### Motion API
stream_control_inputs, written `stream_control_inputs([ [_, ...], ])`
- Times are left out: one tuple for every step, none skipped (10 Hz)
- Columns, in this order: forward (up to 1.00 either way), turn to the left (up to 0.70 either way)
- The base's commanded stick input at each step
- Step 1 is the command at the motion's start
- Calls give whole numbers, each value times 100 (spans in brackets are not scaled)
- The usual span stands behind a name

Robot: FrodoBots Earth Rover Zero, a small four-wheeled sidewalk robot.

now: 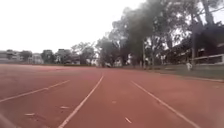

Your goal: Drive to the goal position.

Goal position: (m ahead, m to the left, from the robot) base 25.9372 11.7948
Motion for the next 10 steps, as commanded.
stream_control_inputs([
  [45, 0],
  [45, 0],
  [45, 0],
  [45, 0],
  [45, 0],
  [45, 0],
  [45, 0],
  [45, 0],
  [45, 0],
  [45, 0],
])
